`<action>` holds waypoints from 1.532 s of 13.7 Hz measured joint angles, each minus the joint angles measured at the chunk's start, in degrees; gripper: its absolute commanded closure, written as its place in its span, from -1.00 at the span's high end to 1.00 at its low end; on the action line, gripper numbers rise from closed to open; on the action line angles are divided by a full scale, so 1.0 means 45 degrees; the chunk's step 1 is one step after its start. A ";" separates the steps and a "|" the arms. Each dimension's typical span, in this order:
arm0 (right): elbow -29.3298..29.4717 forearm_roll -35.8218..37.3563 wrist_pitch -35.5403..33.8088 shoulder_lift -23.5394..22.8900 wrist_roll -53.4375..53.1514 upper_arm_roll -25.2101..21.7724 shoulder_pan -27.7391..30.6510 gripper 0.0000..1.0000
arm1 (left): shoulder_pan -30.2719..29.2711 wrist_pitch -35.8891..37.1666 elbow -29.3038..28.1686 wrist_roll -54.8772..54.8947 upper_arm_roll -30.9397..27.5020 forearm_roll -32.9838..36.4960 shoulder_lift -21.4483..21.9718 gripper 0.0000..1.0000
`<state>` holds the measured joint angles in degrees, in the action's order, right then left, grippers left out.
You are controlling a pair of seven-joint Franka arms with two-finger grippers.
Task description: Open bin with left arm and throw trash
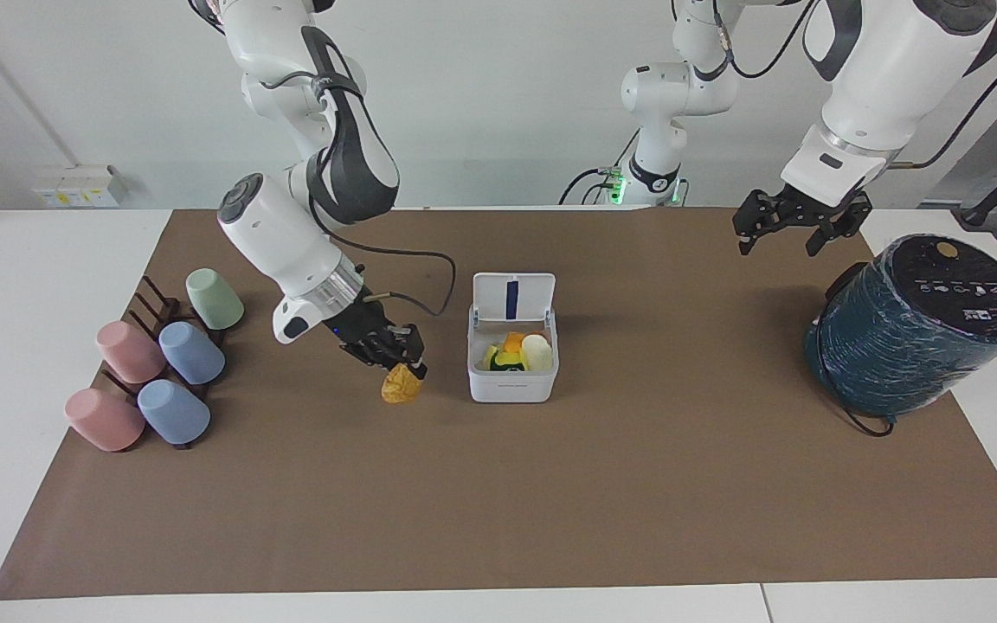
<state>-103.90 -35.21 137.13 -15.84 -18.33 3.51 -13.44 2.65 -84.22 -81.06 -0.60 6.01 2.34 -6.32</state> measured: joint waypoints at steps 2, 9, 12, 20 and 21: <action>0.0007 -0.0561 0.0366 -0.0098 -0.1876 0.0023 -0.0637 -1.00 | -0.0062 0.0000 -0.0595 0.0154 0.0000 0.0301 0.0294 1.00; 0.0009 -0.0897 0.0302 -0.0154 -0.5512 0.0085 -0.1804 -1.00 | -0.0604 -0.0369 -0.1759 0.0945 0.0005 0.0605 0.0827 1.00; 0.0009 -0.1739 0.0267 -0.0154 -0.6117 0.0105 -0.2140 -1.00 | -0.1006 -0.1585 -0.2103 0.0947 0.0150 0.0048 0.0979 1.00; 0.0024 -0.2654 0.0278 -0.0154 -0.6210 0.0094 -0.2404 -1.00 | -0.0689 -0.2450 -0.2892 -0.0114 0.0375 -0.0379 0.1306 1.00; 0.0011 -0.2676 0.0278 -0.0154 -0.6228 0.0096 -0.2428 -0.94 | -0.0689 -0.2451 -0.2899 -0.0114 0.0376 -0.0382 0.1315 1.00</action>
<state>-103.86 -47.25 138.38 -16.53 -46.35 3.94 -24.36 -0.45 -95.25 -94.11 -1.11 7.70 0.62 -0.41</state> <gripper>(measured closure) 0.599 0.000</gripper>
